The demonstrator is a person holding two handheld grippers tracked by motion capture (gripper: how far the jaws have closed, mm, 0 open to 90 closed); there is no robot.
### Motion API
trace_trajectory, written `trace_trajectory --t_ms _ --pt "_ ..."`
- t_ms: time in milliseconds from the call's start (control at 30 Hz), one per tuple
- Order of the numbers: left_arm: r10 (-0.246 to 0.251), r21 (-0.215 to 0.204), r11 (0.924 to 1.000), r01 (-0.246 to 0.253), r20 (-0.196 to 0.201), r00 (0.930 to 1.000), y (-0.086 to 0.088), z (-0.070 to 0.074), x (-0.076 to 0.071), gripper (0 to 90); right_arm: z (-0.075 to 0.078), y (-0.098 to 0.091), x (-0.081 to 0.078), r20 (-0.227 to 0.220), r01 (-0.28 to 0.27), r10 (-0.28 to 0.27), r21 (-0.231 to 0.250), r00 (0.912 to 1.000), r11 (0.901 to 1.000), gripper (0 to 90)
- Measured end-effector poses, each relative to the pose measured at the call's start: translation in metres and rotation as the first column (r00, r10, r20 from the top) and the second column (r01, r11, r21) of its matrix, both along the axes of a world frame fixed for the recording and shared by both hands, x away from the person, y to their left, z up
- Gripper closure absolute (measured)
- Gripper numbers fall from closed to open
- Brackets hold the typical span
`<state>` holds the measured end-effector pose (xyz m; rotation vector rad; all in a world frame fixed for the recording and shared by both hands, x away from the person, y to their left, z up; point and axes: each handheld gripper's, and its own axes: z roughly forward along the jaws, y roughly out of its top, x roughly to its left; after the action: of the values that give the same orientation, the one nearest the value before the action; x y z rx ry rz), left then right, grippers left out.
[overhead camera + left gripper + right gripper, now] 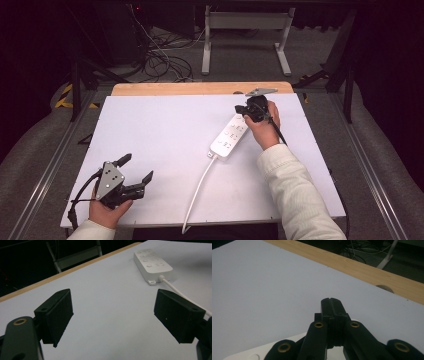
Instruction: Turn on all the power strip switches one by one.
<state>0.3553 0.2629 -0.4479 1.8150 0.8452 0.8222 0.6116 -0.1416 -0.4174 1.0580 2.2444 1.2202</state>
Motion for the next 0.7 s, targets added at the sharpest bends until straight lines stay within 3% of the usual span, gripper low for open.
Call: trace_trajectory --t_ms 167,700 --pt "0.0 0.004 1.0 0.0 0.001 1.0 0.0 0.0 0.0 16.0 -0.004 -0.002 0.005 -0.007 0.006 -0.006 -0.003 1.0 1.0 90.0" --pt "0.001 -0.004 1.0 -0.001 -0.003 1.0 0.001 -0.001 0.001 16.0 -0.03 0.002 0.022 -0.052 0.032 -0.036 -0.077 0.998 0.9965 90.0"
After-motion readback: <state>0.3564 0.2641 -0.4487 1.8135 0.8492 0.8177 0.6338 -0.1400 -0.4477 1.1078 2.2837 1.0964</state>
